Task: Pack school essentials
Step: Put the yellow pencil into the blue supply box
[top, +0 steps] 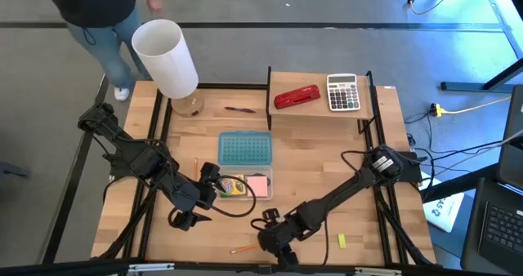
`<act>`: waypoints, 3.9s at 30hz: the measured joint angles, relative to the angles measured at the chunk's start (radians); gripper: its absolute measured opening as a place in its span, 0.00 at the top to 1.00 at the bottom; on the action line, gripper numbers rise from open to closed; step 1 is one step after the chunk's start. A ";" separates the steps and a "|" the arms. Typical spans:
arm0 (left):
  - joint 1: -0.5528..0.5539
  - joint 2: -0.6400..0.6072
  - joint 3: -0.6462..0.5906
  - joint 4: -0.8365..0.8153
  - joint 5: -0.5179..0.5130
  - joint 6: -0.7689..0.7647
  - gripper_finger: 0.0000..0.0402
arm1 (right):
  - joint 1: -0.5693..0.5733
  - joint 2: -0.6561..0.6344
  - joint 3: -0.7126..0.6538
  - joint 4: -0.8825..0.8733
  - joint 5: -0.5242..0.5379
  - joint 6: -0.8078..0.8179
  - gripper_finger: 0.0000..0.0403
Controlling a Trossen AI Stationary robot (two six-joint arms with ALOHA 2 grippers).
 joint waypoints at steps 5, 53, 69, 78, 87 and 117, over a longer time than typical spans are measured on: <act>0.000 0.000 0.000 -0.002 0.000 0.000 0.01 | 0.023 0.046 0.000 0.067 0.022 -0.075 0.57; 0.000 0.000 0.000 -0.003 -0.019 0.000 0.01 | 0.010 0.143 -0.001 0.160 0.150 -0.095 0.64; 0.000 0.000 0.000 -0.003 -0.019 0.000 0.01 | 0.009 0.176 0.004 0.178 0.151 -0.040 0.73; 0.000 0.000 0.000 -0.003 -0.019 0.000 0.01 | 0.008 0.178 0.002 0.181 0.153 -0.019 0.87; 0.000 0.000 0.000 -0.003 -0.019 0.000 0.01 | 0.008 0.178 0.001 0.179 0.153 -0.009 0.95; 0.000 0.000 0.000 -0.003 -0.019 0.000 0.01 | -0.040 0.125 -0.005 0.125 0.185 0.007 0.98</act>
